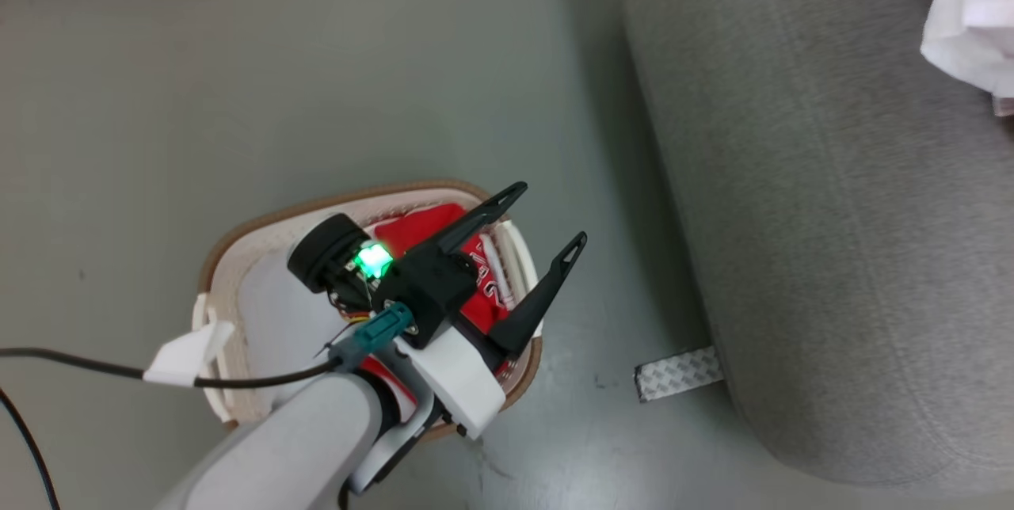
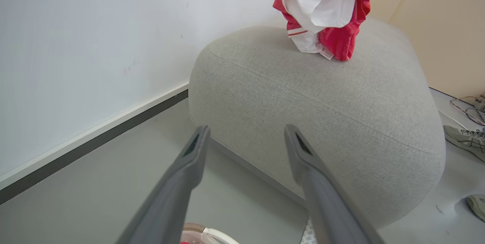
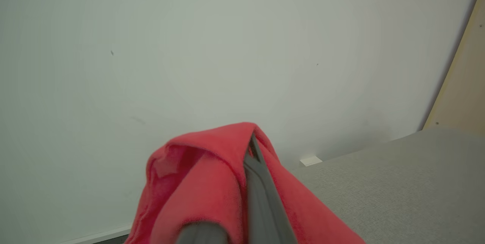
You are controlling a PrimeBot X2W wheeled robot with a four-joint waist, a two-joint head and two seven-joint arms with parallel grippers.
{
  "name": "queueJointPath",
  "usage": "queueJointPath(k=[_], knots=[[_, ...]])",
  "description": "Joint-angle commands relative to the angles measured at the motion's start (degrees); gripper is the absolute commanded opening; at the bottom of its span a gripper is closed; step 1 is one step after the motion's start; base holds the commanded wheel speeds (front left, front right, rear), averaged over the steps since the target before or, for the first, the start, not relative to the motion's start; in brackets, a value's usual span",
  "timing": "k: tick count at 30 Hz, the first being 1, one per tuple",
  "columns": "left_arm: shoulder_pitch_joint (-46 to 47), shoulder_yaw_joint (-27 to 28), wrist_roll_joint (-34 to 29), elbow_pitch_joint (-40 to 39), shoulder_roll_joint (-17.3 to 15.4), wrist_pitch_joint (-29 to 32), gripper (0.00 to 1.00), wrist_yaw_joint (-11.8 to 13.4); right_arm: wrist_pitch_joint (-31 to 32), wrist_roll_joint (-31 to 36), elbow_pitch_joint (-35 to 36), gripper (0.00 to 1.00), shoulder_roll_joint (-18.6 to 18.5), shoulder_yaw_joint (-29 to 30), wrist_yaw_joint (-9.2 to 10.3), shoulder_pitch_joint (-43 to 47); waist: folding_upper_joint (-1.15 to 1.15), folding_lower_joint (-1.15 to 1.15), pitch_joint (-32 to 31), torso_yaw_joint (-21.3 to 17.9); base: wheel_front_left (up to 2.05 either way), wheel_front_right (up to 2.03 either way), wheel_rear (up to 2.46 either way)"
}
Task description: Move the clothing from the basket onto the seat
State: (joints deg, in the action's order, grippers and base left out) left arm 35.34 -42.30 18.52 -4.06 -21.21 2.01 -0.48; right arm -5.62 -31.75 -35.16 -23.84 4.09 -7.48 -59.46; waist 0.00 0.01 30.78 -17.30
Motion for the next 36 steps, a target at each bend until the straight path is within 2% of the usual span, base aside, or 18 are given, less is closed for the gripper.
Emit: queueJointPath(k=[1,7,12,15,17,19,20,21,26,30,36], knots=[[1.0,0.2,-0.7,-0.4,-0.6,0.1,1.0,-0.2,-0.3,0.7,-2.6,0.0,-1.3,0.2,-0.02,-2.2,0.0,-0.01,2.9,2.1,0.0,0.0,0.0],[2.2,0.2,-1.0,-0.6,-1.1,0.2,1.0,-0.2,1.9,3.8,-13.6,0.0,-2.5,0.5,-0.02,-5.9,0.0,-0.01,5.4,3.2,0.0,0.0,0.0],[2.2,0.2,-0.9,-0.1,-1.3,-0.1,1.0,-0.2,8.8,4.4,-21.3,0.0,-1.8,-0.3,-0.02,-6.0,0.0,-0.01,5.7,3.3,0.0,0.0,0.0],[2.2,0.2,-0.8,0.3,-2.1,0.0,1.0,-0.4,12.0,4.8,-24.0,0.04,-2.0,-1.3,-0.02,-6.6,0.0,-0.01,5.8,3.1,0.0,0.0,0.0],[1.9,0.4,-0.6,0.3,-2.5,-0.1,1.0,-0.3,12.2,4.3,-24.6,0.11,-1.7,-1.6,-0.02,-6.6,0.0,-0.01,5.7,2.8,0.0,0.0,0.0],[1.5,0.6,-0.3,0.5,-2.9,-0.2,1.0,-0.1,11.9,3.9,-24.7,0.42,-1.3,-2.3,-0.02,-6.5,0.0,-0.01,5.3,2.5,0.0,0.0,0.0],[1.3,0.6,-0.1,0.6,-3.0,-0.1,1.0,0.0,11.7,3.2,-24.4,0.83,-0.8,-2.6,-0.02,-6.3,0.0,-0.01,5.0,2.3,0.0,0.0,0.0],[0.9,0.6,0.1,0.9,-3.2,-0.1,1.0,0.0,11.6,2.6,-24.2,1.0,-0.6,-2.9,-0.02,-6.0,0.0,-0.01,4.4,2.1,0.0,0.0,0.0],[-0.8,0.3,1.0,2.3,-3.0,-0.5,1.0,0.4,11.5,1.4,-23.1,1.0,-0.3,-6.9,-0.02,-3.5,0.0,-0.01,0.0,1.4,0.0,0.0,0.0],[-2.8,1.1,2.6,3.5,-2.6,-2.0,1.0,1.6,11.0,0.7,-19.1,1.0,-0.8,-12.8,-0.02,-0.5,0.0,-0.01,-5.1,1.6,0.0,0.0,0.0],[-4.8,2.1,4.0,5.0,-1.6,-4.7,1.0,2.9,10.2,-2.6,-10.6,1.0,-4.3,-19.7,-0.02,4.5,0.0,-0.01,-12.6,3.1,0.0,0.0,0.0]])
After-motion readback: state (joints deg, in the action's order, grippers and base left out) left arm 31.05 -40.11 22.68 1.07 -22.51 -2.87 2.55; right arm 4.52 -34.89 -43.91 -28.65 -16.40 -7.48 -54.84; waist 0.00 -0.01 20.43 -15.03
